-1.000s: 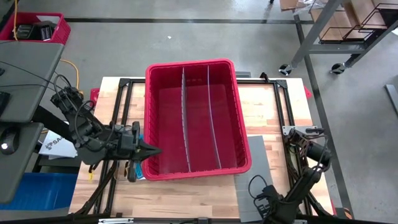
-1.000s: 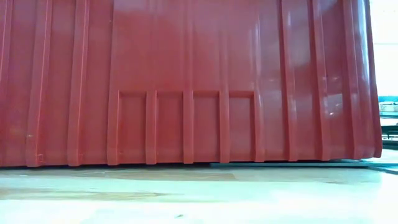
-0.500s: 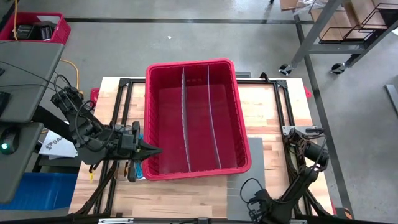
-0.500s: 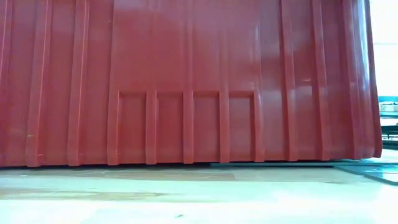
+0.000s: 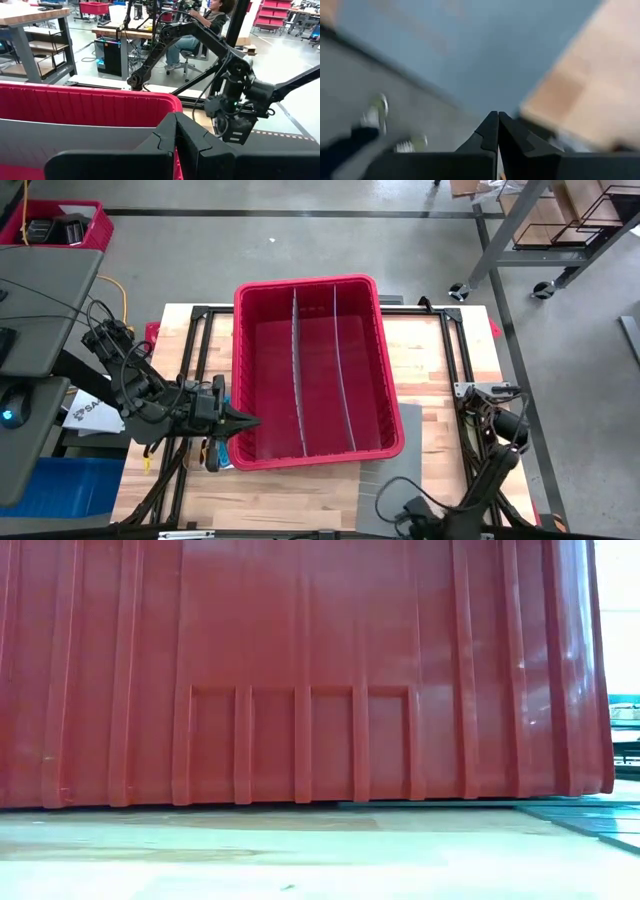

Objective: Sort Items/Unsort Items

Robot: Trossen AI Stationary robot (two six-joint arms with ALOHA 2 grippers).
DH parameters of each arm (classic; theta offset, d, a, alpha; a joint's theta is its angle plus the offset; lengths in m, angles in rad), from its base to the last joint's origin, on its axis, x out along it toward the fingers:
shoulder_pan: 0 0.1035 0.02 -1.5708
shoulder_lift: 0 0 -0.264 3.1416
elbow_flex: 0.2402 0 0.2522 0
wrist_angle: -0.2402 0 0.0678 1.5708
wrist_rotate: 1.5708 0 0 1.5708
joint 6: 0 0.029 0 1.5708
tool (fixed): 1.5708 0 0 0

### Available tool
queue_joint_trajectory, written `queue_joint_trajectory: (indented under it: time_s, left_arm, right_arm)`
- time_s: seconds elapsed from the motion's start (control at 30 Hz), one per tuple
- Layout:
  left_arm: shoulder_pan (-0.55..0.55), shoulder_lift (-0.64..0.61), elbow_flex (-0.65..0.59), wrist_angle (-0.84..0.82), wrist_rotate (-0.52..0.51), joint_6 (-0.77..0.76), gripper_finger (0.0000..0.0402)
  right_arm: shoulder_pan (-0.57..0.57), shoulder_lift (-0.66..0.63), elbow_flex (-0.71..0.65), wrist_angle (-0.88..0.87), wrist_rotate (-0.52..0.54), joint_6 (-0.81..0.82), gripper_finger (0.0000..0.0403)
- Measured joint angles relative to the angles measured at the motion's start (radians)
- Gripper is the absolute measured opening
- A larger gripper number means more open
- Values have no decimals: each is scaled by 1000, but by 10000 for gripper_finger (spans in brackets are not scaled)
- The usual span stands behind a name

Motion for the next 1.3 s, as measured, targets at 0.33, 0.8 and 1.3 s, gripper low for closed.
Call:
queue_joint_trajectory:
  time_s: [0.33, 0.8, 1.3]
  left_arm:
    - [0, 0, 0, 3, -19, 0, 0]
    - [2, 0, 0, 2, -36, 0, 0]
    - [6, 0, 0, -3, -47, 13, 0]
  right_arm:
    - [-146, 0, -157, 40, 153, -48, 0]
    - [-83, 51, -205, 520, 187, -50, 0]
    - [73, 14, 78, 273, 102, -56, 0]
